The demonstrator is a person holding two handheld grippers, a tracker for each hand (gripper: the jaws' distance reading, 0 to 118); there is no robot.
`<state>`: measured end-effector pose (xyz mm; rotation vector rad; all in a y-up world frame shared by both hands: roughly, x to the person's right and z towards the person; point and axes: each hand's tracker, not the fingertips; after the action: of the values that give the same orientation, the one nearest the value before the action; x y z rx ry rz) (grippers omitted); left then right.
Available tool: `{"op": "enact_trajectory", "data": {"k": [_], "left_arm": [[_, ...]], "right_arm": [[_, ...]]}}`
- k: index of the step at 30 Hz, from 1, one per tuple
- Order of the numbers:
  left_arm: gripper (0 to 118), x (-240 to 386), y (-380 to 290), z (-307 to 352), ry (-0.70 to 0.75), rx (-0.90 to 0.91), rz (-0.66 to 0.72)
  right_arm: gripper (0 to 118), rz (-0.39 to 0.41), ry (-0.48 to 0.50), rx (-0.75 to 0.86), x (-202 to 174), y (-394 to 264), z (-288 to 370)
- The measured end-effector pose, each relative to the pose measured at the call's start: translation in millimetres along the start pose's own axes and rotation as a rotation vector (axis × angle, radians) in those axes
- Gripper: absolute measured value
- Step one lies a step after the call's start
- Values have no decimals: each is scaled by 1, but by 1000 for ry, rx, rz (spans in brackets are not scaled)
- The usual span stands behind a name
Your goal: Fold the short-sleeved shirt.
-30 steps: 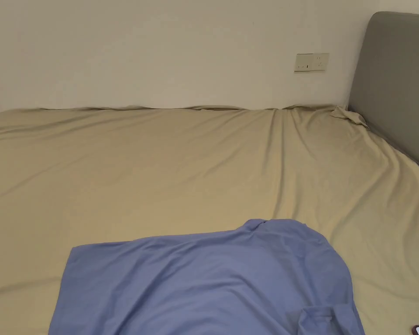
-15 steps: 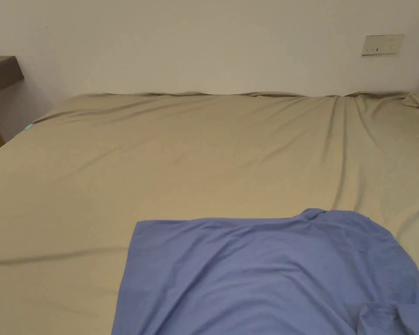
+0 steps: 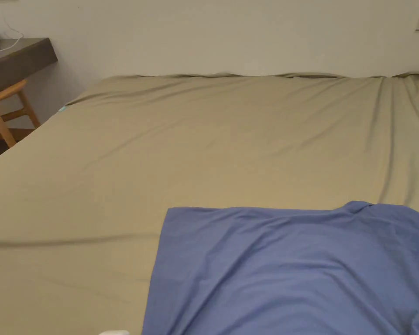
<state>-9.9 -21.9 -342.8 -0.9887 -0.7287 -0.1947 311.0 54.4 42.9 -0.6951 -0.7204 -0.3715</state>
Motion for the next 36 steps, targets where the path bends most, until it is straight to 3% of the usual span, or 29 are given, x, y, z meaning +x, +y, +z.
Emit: {"op": "enact_trajectory", "data": {"k": [1, 4, 5, 7, 8, 9, 14, 15, 16, 17, 18, 19, 21, 23, 27, 31, 36], "left_arm": [[4, 5, 0, 1, 30, -20, -68], [4, 5, 3, 10, 26, 4, -46], [4, 5, 4, 12, 27, 6, -38], [4, 4, 8, 20, 19, 19, -33], [4, 6, 8, 23, 20, 29, -35], [4, 6, 8, 24, 19, 32, -37], [4, 9, 10, 23, 31, 21, -45], [4, 9, 10, 22, 35, 18, -47], [4, 10, 9, 21, 38, 13, -47], [4, 10, 9, 19, 41, 10, -47], [4, 11, 10, 20, 44, 8, -45], [4, 11, 10, 19, 42, 2, -44], [4, 13, 9, 17, 46, -1, -42], [4, 15, 9, 18, 59, -4, -54], [4, 24, 21, 31, 68, 17, -63], [4, 36, 61, 39, 65, 31, -90], [4, 41, 128, 4, 78, 32, -134]], "right_arm": [[2, -3, -3, -7, -1, 1, 2], [2, -29, 2, -33, 7, 1, -3], [22, -58, 3, -62, 13, 1, -4], [111, -96, -6, -149, 25, 0, -13], [118, -105, 3, -164, 31, -3, -16], [118, -97, -16, -113, 38, -8, -15], [118, -125, -88, -212, 66, -24, -40], [114, -131, -83, -221, 70, -27, -47], [100, -135, -63, -238, 72, -31, -54], [53, -133, -41, -256, 73, -34, -59], [13, -131, -31, -275, 72, -36, -64], [9, -128, -36, -273, 71, -38, -70], [9, -146, -33, -240, 67, -41, -66], [9, -100, -39, -218, 63, -36, -59], [9, -150, -23, -127, 65, -20, -39], [9, -165, 6, -71, 64, 23, -33], [9, -178, 33, -29, 65, 89, -78]]}}
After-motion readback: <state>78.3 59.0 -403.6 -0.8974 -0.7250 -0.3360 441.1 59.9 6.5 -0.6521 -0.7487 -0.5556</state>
